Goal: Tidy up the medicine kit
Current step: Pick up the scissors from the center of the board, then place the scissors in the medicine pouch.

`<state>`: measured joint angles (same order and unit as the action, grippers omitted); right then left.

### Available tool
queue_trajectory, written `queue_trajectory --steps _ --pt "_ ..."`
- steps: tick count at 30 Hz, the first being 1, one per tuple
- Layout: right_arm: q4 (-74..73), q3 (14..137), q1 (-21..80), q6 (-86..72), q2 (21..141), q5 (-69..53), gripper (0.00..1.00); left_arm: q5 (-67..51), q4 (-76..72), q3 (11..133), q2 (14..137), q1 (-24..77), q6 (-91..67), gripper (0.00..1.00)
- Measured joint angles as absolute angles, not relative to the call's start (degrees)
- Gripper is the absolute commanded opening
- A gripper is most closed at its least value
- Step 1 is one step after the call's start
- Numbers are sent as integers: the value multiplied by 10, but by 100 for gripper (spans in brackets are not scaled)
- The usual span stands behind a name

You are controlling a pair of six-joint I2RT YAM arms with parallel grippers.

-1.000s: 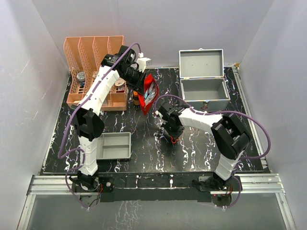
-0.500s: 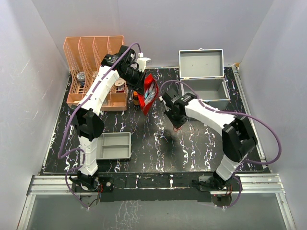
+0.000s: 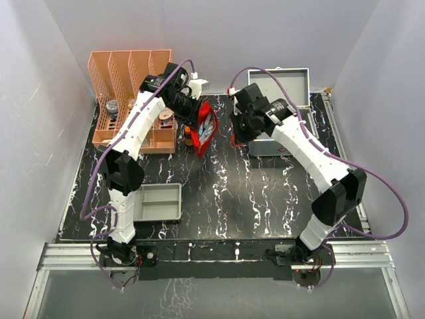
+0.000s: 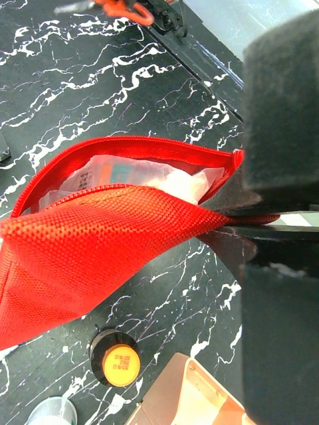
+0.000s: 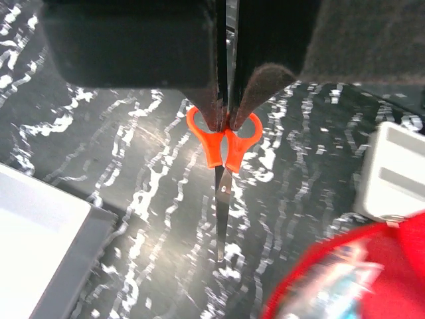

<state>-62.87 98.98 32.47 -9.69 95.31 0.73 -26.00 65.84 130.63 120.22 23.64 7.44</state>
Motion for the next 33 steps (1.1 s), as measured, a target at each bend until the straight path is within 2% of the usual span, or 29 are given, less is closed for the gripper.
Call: queue_trajectory --steps 5,15,24,33 --pt "-596 1021 309 -170 958 -91 0 -252 656 1306 1202 236 74 0" --pt "-435 938 270 -352 957 -271 0 -248 652 1306 1202 236 74 0" --pt "-302 913 266 -455 949 -355 0 -248 649 1306 1202 236 74 0" --pt "-135 800 245 -568 943 -419 0 -248 648 1305 1201 236 74 0"
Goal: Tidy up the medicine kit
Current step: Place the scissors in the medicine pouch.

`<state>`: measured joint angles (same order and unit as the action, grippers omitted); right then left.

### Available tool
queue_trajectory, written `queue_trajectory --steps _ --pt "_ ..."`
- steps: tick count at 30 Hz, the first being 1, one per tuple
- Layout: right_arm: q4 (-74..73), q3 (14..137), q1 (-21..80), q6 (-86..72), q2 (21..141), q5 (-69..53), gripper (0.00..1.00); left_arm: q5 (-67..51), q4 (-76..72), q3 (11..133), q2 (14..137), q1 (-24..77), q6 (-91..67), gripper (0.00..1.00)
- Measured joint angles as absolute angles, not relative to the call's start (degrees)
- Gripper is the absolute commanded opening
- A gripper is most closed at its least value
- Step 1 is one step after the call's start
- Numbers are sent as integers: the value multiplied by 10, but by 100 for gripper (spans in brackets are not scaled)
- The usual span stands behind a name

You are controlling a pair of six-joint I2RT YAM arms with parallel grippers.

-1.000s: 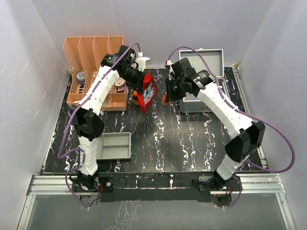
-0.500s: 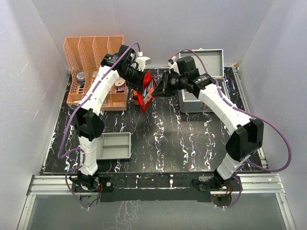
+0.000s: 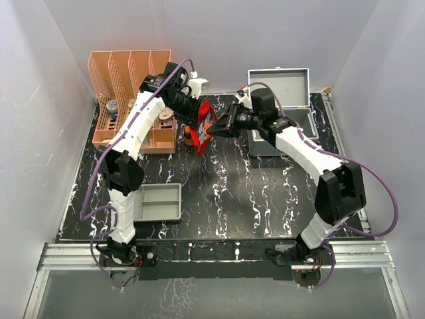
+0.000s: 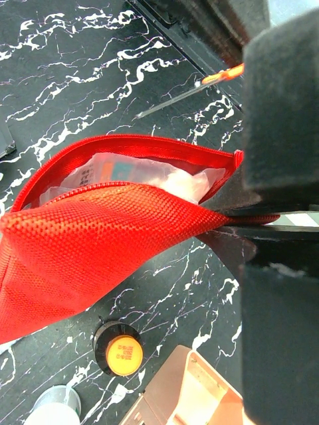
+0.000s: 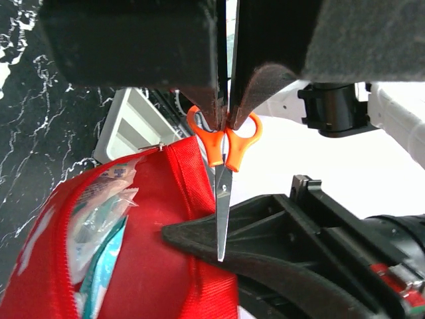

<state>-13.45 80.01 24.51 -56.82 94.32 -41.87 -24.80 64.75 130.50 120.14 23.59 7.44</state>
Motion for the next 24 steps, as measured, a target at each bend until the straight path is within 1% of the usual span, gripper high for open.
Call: queue_trajectory --steps 3,10,24 --pt "-84 770 237 -607 947 -439 0 -248 648 1305 1201 236 74 0" --pt "5 771 232 -661 980 -473 0 -248 648 1304 1196 236 74 0" --pt "72 771 215 -698 1018 -495 0 -248 648 1304 1193 236 77 0"
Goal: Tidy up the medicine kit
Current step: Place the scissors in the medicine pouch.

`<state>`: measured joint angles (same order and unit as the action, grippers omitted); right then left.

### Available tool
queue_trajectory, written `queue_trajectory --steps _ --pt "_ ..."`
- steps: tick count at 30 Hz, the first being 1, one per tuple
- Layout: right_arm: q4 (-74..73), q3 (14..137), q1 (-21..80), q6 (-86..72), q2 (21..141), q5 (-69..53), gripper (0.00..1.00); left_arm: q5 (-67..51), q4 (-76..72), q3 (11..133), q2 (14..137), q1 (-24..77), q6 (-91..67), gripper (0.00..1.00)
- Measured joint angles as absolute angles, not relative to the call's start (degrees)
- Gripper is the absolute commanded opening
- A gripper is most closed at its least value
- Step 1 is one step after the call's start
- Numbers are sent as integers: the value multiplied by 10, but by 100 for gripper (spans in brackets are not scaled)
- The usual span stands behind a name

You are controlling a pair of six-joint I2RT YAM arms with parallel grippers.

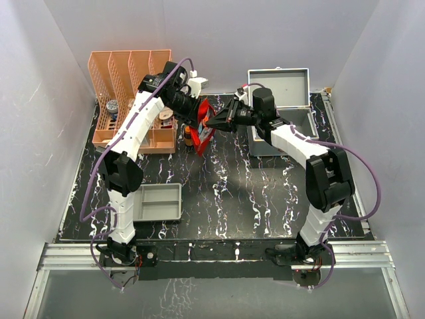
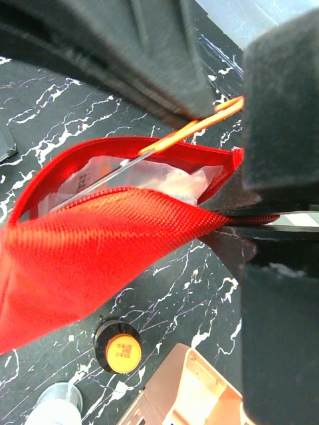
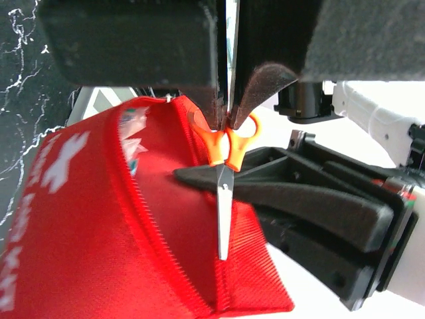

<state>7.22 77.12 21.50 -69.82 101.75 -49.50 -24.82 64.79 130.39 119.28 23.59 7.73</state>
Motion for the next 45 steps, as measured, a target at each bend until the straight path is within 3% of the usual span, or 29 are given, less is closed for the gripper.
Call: queue_trajectory --steps 45 --pt "81 842 211 -740 1116 -517 0 -251 647 1304 1193 236 79 0"
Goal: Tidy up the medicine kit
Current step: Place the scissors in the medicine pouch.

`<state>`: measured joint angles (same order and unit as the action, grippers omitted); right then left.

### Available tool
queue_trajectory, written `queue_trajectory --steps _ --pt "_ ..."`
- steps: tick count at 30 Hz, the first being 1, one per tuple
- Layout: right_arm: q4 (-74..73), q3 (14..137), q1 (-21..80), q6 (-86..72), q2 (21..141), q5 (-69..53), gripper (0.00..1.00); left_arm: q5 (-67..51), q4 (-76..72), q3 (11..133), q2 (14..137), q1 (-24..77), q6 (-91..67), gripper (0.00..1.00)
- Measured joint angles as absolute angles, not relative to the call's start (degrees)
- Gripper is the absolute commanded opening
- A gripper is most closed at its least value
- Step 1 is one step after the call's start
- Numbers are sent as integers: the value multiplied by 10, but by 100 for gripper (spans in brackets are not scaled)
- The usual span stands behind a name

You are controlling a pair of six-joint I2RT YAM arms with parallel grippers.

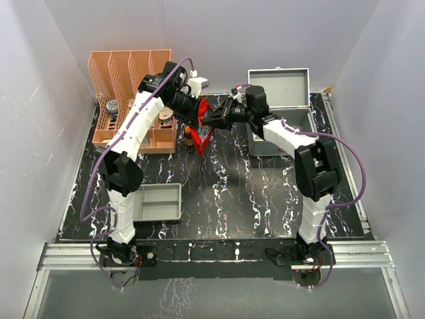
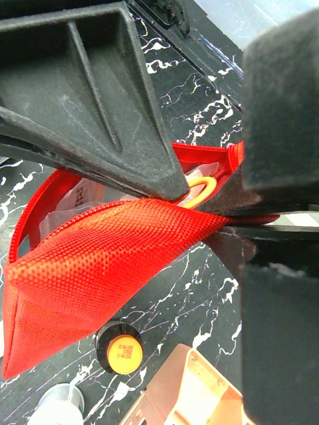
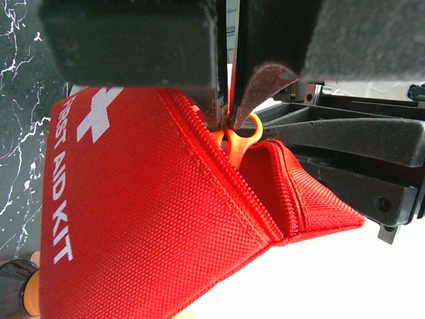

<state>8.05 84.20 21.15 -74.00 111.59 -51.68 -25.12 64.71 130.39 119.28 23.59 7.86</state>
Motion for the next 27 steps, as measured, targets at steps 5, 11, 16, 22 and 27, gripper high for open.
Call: queue_trajectory --steps 5,11,16,22,27 --pt "88 835 217 -741 1116 -518 0 -251 647 1304 1193 236 79 0" --pt "65 827 217 -730 1116 -517 10 -251 647 1304 1193 236 79 0" --pt "33 833 217 -706 1120 -508 21 -253 648 1304 1193 236 79 0" --pt "28 842 216 -701 1122 -504 23 -253 648 1304 1193 236 79 0" --pt "28 842 210 -698 1122 -498 15 -258 648 1304 1193 237 79 0"
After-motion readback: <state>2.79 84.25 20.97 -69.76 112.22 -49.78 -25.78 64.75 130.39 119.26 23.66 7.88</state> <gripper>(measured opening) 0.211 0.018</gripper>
